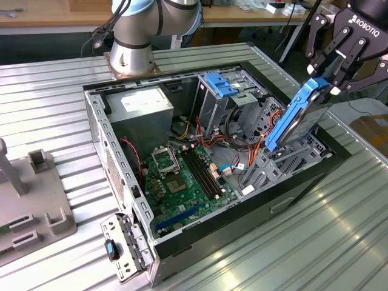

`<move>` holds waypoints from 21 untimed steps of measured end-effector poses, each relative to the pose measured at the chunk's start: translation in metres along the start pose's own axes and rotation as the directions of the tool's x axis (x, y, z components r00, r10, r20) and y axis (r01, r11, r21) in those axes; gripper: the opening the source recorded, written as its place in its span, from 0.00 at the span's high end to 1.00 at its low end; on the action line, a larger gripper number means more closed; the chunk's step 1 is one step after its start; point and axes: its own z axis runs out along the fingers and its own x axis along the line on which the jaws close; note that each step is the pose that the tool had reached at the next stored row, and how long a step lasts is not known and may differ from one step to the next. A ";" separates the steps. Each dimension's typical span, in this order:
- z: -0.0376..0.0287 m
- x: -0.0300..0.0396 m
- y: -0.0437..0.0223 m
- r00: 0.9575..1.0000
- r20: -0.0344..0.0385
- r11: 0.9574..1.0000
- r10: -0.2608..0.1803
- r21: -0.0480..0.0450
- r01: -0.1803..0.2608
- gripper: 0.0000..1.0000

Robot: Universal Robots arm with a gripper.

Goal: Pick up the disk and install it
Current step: 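Insert the disk into the insertion slot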

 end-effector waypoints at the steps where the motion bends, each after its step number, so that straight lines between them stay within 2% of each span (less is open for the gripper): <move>1: 0.0009 0.0001 -0.0002 1.000 0.000 1.000 0.000 0.000 0.000 0.64; 5: 0.0056 0.0013 -0.0003 1.000 0.000 1.000 0.000 0.000 0.000 0.64; 7: 0.0061 0.0071 -0.0001 1.000 0.000 1.000 0.000 0.000 0.000 0.64; 10: 0.0075 0.0074 0.0031 1.000 0.000 1.000 0.000 0.000 0.000 0.64; 13: 0.0108 0.0075 0.0031 1.000 0.000 1.000 0.000 0.000 0.000 0.64; 21: 0.0121 0.0076 0.0027 1.000 0.000 1.000 0.000 0.000 0.000 0.64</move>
